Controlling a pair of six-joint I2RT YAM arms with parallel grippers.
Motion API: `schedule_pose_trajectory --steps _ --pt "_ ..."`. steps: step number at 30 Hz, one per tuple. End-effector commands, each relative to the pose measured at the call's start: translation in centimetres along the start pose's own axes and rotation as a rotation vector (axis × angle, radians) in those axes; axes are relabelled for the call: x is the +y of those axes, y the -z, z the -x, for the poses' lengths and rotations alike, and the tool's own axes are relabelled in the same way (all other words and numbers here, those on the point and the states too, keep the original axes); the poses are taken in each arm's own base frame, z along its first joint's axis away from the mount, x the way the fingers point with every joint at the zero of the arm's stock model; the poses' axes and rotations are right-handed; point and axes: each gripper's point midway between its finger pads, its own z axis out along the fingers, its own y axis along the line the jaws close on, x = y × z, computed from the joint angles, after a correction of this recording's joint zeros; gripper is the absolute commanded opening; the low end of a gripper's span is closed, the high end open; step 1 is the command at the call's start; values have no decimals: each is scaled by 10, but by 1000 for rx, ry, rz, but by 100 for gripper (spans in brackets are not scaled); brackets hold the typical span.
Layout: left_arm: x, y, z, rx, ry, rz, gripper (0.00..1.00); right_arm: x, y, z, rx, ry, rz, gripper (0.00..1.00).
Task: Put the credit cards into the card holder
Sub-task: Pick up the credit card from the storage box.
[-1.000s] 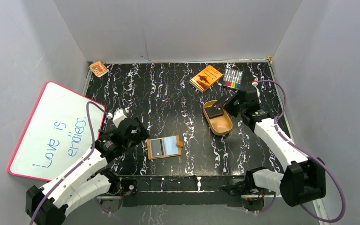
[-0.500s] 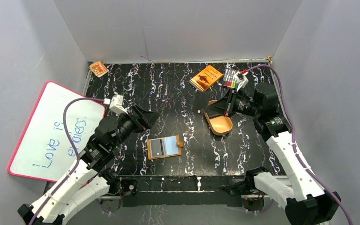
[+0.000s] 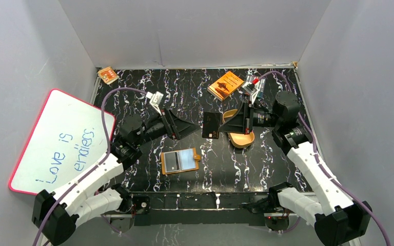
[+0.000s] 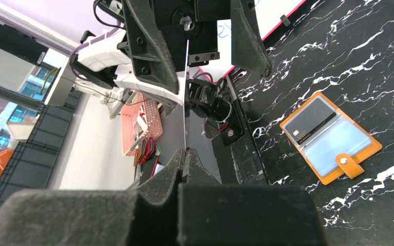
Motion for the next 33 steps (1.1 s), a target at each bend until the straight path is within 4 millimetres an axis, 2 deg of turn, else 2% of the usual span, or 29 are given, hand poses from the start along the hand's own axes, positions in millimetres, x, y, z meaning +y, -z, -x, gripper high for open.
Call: schedule_pose_trajectory --steps 1,6,10,18,24,26,28,30,33 --pt "-54 5 8 15 -24 -242 88 17 -1 3 20 71 72 0" --pt "-61 4 2 54 5 -312 87 16 -3 2 20 62 78 0" --pt "-58 -1 -1 81 25 -313 79 16 -7 1 24 62 82 0" --pt "-51 -8 -7 119 77 -298 40 13 -14 0 39 59 75 0" --pt "-53 -8 -7 129 83 -308 4 13 -17 0 39 66 73 0" --pt "-54 -7 -6 120 81 -311 0 9 -17 1 28 64 60 0" --pt "-53 -7 -5 110 87 -306 0 6 -18 0 18 63 49 6" --pt "-52 -6 -4 97 93 -302 0 4 -18 -1 10 54 44 20" --pt "-51 -5 -4 83 101 -296 0 4 -18 0 -13 43 51 32"
